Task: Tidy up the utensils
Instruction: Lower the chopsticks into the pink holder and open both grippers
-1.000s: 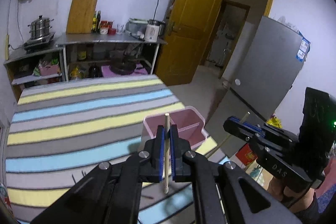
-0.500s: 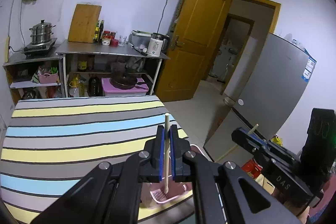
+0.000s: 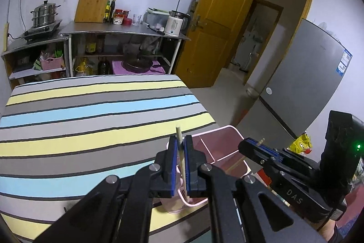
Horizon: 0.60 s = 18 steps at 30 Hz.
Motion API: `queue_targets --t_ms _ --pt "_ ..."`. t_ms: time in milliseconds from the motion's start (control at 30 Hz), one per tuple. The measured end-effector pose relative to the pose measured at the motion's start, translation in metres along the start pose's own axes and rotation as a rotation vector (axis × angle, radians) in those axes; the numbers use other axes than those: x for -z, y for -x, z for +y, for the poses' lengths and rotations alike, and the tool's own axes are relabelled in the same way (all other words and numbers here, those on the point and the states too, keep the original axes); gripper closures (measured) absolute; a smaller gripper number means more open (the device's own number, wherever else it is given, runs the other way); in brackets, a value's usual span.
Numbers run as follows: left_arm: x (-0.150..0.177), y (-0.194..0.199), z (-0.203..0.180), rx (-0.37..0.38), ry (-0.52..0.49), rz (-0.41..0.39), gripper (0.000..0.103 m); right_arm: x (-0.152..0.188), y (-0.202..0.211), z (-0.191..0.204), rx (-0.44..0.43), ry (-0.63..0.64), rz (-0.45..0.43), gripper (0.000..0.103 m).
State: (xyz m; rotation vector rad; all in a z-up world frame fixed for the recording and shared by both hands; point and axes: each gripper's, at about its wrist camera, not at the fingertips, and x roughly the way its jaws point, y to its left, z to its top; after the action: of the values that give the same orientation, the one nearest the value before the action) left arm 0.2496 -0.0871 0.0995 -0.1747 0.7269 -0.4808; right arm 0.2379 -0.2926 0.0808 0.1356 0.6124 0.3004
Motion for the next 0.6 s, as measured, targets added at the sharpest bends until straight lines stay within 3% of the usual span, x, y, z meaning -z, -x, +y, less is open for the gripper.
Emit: queue_targets --t_ms 267,333,600 --pt "0.0 0.013 0.004 0.001 0.004 -0.022 0.094 -0.001 0.011 0.0 0.013 0.001 -0.038 0.083" --pt "0.001 0.019 0.005 -0.002 0.006 -0.031 0.089 -0.001 0.017 0.0 0.017 -0.001 -0.053 0.082" --pt "0.016 0.054 0.016 0.014 0.024 -0.107 0.088 0.004 0.047 0.007 0.044 -0.007 -0.119 0.082"
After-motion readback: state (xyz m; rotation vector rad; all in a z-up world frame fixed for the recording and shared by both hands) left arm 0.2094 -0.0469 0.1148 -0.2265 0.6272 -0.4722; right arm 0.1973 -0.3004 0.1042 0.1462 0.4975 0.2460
